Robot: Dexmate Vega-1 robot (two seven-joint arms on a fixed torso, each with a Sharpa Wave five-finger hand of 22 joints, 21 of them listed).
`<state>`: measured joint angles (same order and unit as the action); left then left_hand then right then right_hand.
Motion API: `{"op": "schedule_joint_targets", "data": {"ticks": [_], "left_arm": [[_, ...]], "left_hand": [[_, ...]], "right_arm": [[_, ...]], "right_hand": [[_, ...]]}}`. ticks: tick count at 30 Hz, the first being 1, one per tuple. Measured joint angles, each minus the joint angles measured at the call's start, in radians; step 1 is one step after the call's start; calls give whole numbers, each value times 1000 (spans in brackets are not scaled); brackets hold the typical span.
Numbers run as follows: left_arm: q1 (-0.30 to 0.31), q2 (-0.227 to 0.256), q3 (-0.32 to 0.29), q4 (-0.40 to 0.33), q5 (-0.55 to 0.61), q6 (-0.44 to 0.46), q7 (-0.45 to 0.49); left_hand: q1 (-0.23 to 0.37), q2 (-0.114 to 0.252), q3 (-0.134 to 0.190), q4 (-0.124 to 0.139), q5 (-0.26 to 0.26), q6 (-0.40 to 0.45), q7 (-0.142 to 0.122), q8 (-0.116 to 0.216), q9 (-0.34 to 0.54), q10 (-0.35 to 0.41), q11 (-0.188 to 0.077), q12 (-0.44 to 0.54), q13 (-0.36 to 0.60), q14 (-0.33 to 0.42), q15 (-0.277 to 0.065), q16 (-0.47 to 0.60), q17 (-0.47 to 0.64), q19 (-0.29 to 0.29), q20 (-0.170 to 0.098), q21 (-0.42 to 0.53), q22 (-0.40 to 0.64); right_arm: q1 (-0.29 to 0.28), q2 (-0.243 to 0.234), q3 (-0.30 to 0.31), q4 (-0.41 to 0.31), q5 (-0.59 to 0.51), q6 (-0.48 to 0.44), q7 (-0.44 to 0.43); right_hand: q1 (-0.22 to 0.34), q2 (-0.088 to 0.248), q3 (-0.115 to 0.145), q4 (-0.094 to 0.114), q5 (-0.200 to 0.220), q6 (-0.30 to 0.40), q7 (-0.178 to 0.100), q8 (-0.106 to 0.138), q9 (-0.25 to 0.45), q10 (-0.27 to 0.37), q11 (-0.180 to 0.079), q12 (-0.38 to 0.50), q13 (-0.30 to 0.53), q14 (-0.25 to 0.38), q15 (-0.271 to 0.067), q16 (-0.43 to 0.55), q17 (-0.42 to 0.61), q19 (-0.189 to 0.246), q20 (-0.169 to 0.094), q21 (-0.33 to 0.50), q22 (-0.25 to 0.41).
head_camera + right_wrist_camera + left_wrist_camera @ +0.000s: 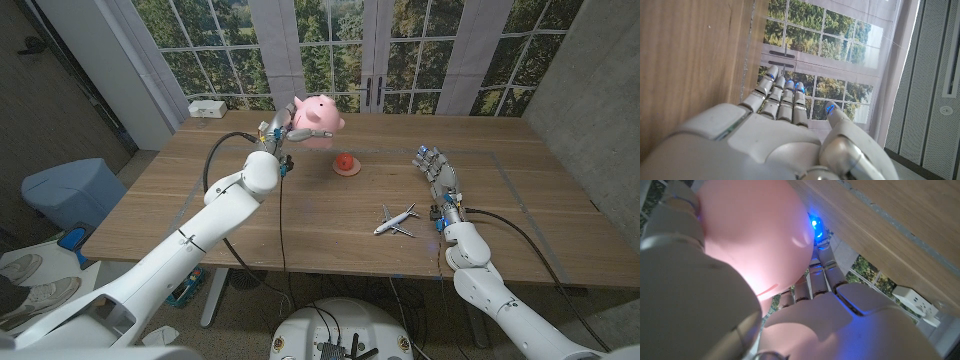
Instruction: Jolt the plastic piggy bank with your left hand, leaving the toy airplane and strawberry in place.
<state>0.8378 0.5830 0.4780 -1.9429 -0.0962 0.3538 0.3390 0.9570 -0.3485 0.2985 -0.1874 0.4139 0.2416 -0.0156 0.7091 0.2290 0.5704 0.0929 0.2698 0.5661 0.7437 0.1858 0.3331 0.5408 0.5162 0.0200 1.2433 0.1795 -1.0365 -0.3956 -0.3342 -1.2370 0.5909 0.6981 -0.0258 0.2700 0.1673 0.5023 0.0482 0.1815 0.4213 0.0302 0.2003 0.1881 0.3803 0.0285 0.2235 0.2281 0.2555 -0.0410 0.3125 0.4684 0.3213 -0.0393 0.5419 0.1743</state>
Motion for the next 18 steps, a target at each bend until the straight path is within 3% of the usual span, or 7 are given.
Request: {"op": "schedule_joint_targets", "data": {"ticks": [1, 5, 6, 9, 10, 12, 18], "left_arm": [[1, 3, -7, 9, -41, -41, -36], [2, 14, -31, 45, -41, -41, -36], [2, 16, -35, 54, -165, -153, -145], [0, 21, -48, 88, -177, -163, -155], [-4, 22, -54, 107, -280, -243, -252], [-9, 23, -59, 131, -331, -278, -301], [-23, 22, -69, 185, -331, -278, -301]], "left_hand": [[0, 0, 0, 0, 0, 0, 0, 0, 0, 0, 0, 0, 0, 0, 0, 0, 0, 0, 0, 0, 0], [0, 0, 0, 0, 0, 0, 0, 0, 0, 0, 0, -3, 0, 0, 0, 0, 0, -1, -1, 0, -3], [0, 0, 0, 0, 0, 0, 0, 0, 0, 0, 0, -3, 0, 0, 0, 0, 0, -1, -1, 0, -3], [0, 0, 0, 0, -1, 0, 0, 0, 0, 0, 0, -3, 0, 0, 0, 0, 1, -1, -1, 0, -3], [0, 0, 0, 0, -1, 0, 0, 0, 0, 0, 0, -4, 0, 0, 0, 0, 2, -1, -1, 0, -3], [0, 0, 0, 0, -2, 0, 0, 0, 0, 0, 0, -4, 0, 0, 0, 0, 4, -1, -1, 0, -3], [0, 0, 0, 0, 0, 0, 0, 0, 0, 5, 1, -8, 0, 0, 0, 0, 4, -1, 0, 0, -3]], "right_arm": [[-1, 0, 0, -1, -1, 0, 0], [-1, 0, 0, -1, -4, 0, -3], [-2, 0, 0, -5, -4, 0, -4], [-2, -1, 0, -5, -7, 0, -7], [-3, -1, 0, -9, -8, 0, -8], [-3, -1, 0, -10, -9, 0, -9], [-3, -1, 0, -10, -12, 0, -12]], "right_hand": [[0, 0, 0, 0, 0, 0, 0, 0, 0, 0, 0, 0, 0, 0, 0, 0, 0, 0, 0, 0, 0], [0, 0, 0, 0, 0, 0, 0, 0, 0, 0, 0, 0, 0, 0, 0, 0, 0, 0, 0, 0, 0], [0, 0, 0, 0, 0, 0, 0, 0, 0, 0, 0, 0, 0, 0, 0, 0, 0, 0, 0, 0, 0], [0, 0, 0, 0, 0, 0, 0, 0, 0, 0, 0, 0, 0, 0, 0, 0, 0, 0, 0, 0, 0], [0, 0, 0, 0, 0, 0, 0, 0, 0, 0, 0, 0, 0, 0, 0, 0, 0, 0, 0, 0, 0], [0, 0, 0, 0, 0, 0, 0, 0, 0, 0, 0, 0, 0, 0, 0, 0, 0, 0, 0, 0, 0], [0, 0, 0, 0, 0, 0, 0, 0, 0, 0, 0, 0, 0, 0, 0, 0, 0, 0, 0, 0, 0]]}}
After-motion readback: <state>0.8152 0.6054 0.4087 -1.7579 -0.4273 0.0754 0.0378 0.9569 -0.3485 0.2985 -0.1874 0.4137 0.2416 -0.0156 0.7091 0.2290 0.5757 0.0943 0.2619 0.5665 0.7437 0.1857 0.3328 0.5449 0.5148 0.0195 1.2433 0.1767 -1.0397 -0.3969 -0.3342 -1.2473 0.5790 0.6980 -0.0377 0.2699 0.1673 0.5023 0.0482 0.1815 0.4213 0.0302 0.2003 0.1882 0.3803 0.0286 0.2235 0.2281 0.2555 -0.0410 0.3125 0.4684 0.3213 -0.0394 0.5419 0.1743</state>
